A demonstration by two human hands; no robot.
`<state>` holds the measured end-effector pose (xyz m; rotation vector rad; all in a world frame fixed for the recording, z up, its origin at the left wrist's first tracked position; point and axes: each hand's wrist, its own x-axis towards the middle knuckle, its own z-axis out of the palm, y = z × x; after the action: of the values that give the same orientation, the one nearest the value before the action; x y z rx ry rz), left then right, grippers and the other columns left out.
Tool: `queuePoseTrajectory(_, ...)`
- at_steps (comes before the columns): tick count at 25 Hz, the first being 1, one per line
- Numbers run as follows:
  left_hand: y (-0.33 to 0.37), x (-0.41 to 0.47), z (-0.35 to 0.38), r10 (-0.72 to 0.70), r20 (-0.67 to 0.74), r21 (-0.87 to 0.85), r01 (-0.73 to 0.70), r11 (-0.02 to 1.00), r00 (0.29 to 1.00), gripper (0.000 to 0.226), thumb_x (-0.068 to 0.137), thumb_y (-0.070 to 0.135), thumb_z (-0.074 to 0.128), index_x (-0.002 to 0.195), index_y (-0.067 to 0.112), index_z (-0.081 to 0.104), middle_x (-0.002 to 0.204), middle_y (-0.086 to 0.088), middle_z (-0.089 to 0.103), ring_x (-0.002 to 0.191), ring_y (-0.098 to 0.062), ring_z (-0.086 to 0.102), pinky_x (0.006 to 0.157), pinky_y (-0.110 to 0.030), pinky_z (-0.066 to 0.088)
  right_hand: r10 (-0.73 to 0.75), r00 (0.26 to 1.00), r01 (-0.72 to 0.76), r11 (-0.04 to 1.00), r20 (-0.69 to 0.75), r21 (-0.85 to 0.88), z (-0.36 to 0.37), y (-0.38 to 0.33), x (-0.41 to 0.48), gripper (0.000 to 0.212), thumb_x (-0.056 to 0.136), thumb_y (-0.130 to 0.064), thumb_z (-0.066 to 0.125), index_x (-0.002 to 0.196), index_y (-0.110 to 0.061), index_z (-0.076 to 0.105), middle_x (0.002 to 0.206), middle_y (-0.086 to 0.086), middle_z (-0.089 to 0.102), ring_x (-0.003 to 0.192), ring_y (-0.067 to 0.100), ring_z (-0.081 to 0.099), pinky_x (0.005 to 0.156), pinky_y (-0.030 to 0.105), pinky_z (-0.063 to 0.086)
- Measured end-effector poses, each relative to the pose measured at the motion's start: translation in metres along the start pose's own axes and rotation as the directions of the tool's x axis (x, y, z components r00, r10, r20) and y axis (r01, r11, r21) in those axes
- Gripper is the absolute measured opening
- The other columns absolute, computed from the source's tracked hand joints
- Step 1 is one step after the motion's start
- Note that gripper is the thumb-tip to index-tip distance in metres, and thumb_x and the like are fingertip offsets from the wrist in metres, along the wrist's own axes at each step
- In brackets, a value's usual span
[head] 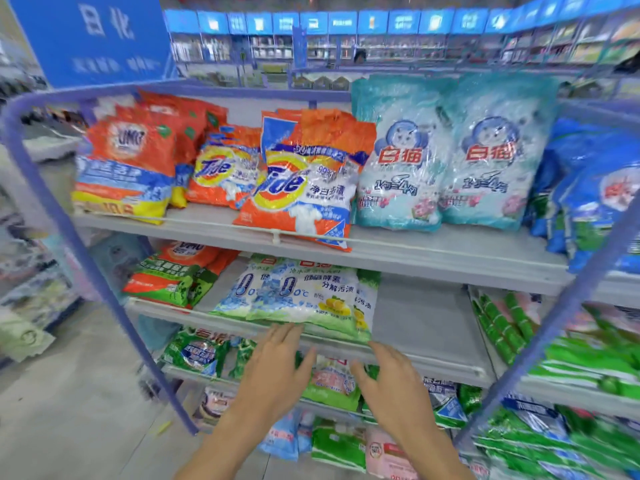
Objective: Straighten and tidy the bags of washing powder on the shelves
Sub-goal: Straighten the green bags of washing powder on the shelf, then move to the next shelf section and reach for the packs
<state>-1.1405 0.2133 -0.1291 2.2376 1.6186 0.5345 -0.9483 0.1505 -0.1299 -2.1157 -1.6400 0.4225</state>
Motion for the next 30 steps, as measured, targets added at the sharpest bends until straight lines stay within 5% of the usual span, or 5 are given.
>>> queuePoseTrajectory(11, 0.075, -0.081, -0.024, 0.047, 0.009, -0.01, -0.047, 0.999, 0.999, 0.063, 0.105, 0.051, 0.039, 0.159, 0.018, 0.03, 0.163, 0.003, 0.035, 0.151, -0.015, 0.027, 0.125, -0.031, 0.02, -0.025, 1.0, 0.024, 0.999, 0.002, 0.045, -0.063, 0.024, -0.071, 0.063, 0.099, -0.059, 0.047, 0.151, -0.024, 0.043, 0.155, -0.004, 0.046, 0.143, 0.016, 0.039, 0.116, 0.032, 0.033)
queuePoseTrajectory(22, 0.145, -0.059, 0.003, 0.231, 0.112, -0.064, -0.225, 0.972, 0.967, 0.062, 0.105, 0.049, 0.042, 0.158, 0.017, 0.032, 0.162, 0.001, 0.036, 0.15, -0.015, 0.029, 0.123, -0.031, 0.024, 0.17, 0.977, -0.166, 0.985, -0.131, 0.041, -0.121, 0.083, -0.092, 0.061, 0.101, -0.054, 0.047, 0.151, -0.019, 0.044, 0.152, 0.001, 0.048, 0.141, 0.02, 0.042, 0.11, 0.034, 0.038)
queuePoseTrajectory(30, 0.199, -0.053, 0.041, 0.366, 0.219, -0.115, -0.349, 0.93, 0.905, 0.057, 0.105, 0.046, 0.044, 0.153, 0.017, 0.039, 0.157, -0.002, 0.044, 0.146, -0.02, 0.037, 0.121, -0.034, 0.029, 0.358, 0.916, -0.356, 0.933, -0.181, 0.044, -0.139, 0.128, -0.118, 0.05, 0.1, -0.054, 0.049, 0.136, -0.019, 0.056, 0.132, 0.002, 0.062, 0.127, 0.023, 0.053, 0.097, 0.036, 0.049)
